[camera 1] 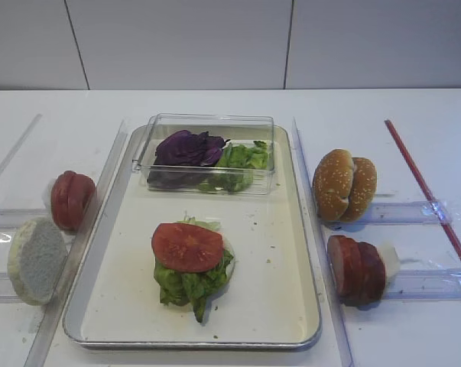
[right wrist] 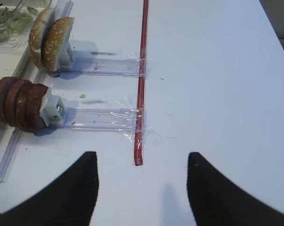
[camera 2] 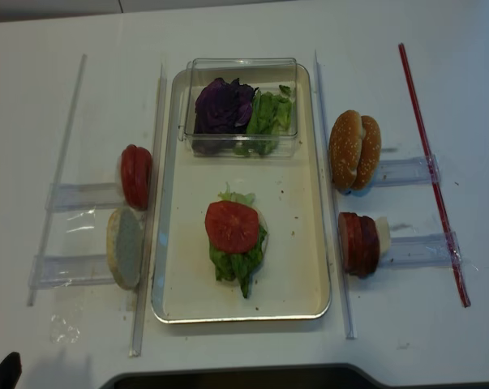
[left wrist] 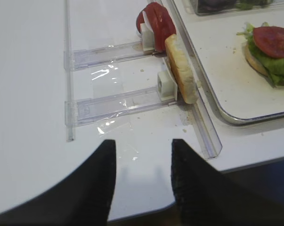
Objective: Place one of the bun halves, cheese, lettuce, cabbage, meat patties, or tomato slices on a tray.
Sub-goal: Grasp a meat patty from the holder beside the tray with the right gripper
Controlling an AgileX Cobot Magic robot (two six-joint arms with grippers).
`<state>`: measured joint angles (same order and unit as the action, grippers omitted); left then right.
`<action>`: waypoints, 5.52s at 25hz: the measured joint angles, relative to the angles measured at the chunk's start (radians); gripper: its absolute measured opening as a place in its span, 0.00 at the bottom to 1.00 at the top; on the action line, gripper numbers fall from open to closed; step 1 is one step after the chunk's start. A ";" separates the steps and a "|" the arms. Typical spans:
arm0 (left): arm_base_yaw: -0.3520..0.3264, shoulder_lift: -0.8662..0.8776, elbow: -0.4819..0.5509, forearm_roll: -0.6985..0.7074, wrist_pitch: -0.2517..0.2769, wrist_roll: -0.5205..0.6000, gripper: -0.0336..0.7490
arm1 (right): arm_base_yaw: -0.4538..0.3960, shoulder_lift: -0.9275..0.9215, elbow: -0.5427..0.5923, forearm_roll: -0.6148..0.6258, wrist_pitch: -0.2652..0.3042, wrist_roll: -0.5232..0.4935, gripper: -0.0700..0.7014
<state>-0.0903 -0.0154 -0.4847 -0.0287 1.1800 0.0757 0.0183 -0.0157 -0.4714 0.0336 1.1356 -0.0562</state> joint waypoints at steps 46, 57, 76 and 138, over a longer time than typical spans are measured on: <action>0.000 0.000 0.000 0.000 0.000 0.000 0.39 | 0.000 0.730 -0.382 0.093 0.128 0.281 0.59; 0.000 0.000 0.000 0.000 0.000 0.000 0.39 | 0.000 0.928 -0.384 0.253 0.119 0.263 0.59; 0.000 0.000 0.000 0.000 0.000 0.000 0.38 | 0.395 1.158 -0.467 0.167 0.074 0.498 0.59; 0.000 0.000 0.000 0.000 0.000 0.000 0.38 | 0.585 1.530 -0.556 0.085 -0.177 0.577 0.59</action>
<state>-0.0903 -0.0154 -0.4847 -0.0287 1.1800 0.0757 0.6030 1.5141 -1.0273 0.1186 0.9587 0.5212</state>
